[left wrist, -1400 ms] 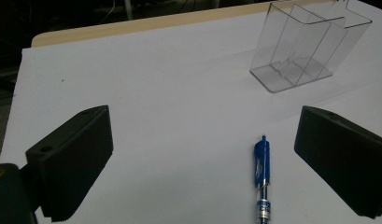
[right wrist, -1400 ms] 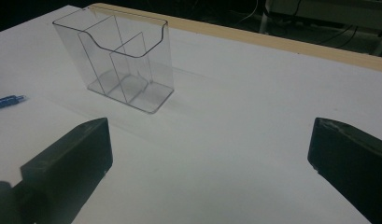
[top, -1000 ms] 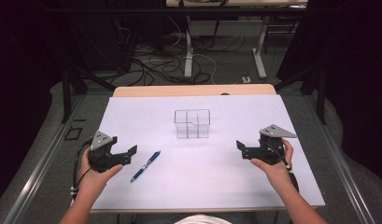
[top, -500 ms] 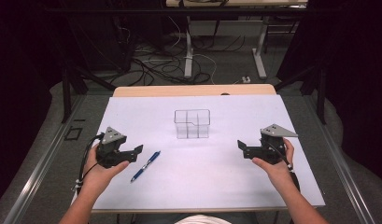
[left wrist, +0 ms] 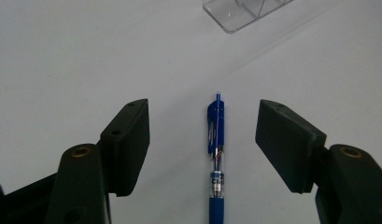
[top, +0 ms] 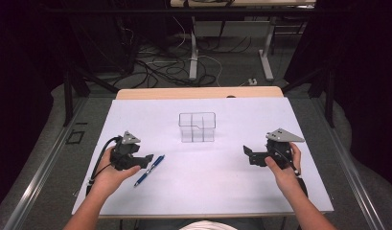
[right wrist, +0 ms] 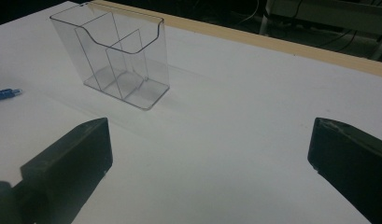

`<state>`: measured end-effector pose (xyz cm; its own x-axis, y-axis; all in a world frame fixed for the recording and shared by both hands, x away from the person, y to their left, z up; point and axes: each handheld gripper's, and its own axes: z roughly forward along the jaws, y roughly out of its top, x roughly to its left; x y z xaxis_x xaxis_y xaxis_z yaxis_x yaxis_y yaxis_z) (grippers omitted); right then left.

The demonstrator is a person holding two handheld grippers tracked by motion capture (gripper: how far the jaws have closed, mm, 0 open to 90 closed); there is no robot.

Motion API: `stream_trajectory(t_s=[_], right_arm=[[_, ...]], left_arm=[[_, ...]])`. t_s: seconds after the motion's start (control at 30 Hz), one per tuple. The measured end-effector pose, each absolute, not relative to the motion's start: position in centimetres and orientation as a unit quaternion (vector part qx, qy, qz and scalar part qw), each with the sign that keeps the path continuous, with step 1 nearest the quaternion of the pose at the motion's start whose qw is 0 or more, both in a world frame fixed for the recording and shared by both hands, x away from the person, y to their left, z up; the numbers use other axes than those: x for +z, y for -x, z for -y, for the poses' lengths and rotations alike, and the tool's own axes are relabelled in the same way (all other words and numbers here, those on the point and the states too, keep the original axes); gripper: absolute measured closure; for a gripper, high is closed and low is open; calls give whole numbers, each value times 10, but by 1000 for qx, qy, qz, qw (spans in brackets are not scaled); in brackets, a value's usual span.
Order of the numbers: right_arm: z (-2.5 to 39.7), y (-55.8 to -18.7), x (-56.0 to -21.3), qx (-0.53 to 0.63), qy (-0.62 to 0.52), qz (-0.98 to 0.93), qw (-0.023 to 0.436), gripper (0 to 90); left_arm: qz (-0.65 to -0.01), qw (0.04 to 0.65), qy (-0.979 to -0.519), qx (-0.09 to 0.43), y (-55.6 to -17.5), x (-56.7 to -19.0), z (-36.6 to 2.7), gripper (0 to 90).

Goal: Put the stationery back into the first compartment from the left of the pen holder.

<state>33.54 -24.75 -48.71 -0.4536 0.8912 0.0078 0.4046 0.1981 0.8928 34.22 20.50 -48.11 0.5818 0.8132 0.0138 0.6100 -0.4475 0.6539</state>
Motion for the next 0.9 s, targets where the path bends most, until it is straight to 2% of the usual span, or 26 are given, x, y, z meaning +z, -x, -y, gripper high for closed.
stream_trajectory(t_s=[0.2,0.57,0.9], right_arm=[[248,-336,-489,445,-444,-728,273,0],[247,-336,-491,436,-440,-737,270,0],[246,-336,-493,439,-442,-738,261,0]], left_arm=[[-424,287,-845,154,-347,-487,-199,378],[-442,238,-859,101,-356,-497,-194,560],[-451,198,-868,62,-360,-509,-193,660]])
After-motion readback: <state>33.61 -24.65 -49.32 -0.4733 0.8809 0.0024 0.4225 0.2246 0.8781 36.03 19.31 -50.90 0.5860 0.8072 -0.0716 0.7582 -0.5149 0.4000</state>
